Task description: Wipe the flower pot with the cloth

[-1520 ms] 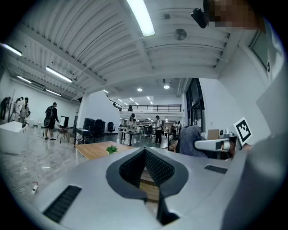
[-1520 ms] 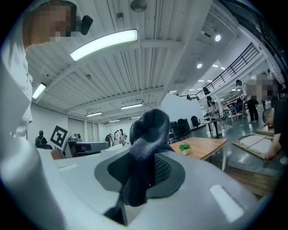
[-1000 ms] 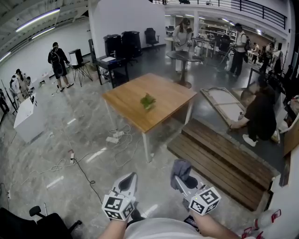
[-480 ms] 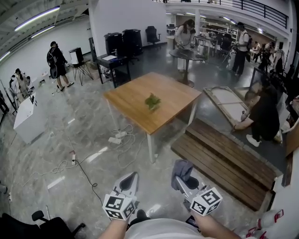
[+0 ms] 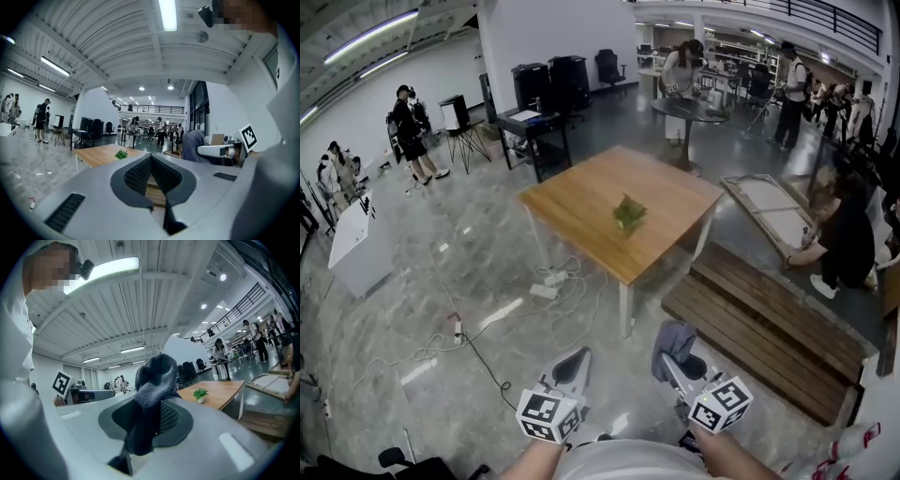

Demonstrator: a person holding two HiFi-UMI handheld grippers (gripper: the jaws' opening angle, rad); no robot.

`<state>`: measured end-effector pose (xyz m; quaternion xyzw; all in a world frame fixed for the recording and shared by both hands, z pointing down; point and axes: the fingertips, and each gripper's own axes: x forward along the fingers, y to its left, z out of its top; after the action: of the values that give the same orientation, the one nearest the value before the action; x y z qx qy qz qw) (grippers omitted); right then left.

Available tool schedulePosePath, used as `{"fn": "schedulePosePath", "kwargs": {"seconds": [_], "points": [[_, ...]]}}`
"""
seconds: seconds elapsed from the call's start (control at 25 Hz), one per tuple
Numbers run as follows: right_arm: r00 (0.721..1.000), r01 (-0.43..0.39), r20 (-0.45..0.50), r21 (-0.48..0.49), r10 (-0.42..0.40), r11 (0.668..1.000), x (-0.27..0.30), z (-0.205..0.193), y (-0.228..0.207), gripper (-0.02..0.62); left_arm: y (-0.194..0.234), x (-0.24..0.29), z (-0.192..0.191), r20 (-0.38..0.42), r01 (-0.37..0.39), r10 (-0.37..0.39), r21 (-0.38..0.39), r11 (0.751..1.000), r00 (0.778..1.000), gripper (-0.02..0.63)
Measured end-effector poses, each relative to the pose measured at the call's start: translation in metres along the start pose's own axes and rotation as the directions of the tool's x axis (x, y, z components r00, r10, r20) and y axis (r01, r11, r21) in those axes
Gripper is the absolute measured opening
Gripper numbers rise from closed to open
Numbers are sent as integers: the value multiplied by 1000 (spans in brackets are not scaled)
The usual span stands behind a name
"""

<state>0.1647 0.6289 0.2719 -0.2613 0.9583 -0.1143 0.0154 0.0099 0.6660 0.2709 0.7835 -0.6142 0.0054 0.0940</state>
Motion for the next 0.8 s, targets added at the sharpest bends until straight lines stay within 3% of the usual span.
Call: {"fn": "schedulePosePath", "kwargs": {"seconds": [0.44, 0.64, 0.8], "points": [[1000, 1, -9, 15, -1, 1000, 95, 1, -2, 66, 90, 28, 17, -21, 8, -8, 6, 1000, 1000, 6], [1000, -13, -17, 26, 14, 1000, 131, 5, -35, 66, 114, 59, 21, -25, -17, 17, -1, 1000, 1000, 6], [1000, -25, -9, 32, 25, 999, 165, 13, -87, 66, 136, 106, 22, -36, -50, 50, -8, 999, 998, 6]]}}
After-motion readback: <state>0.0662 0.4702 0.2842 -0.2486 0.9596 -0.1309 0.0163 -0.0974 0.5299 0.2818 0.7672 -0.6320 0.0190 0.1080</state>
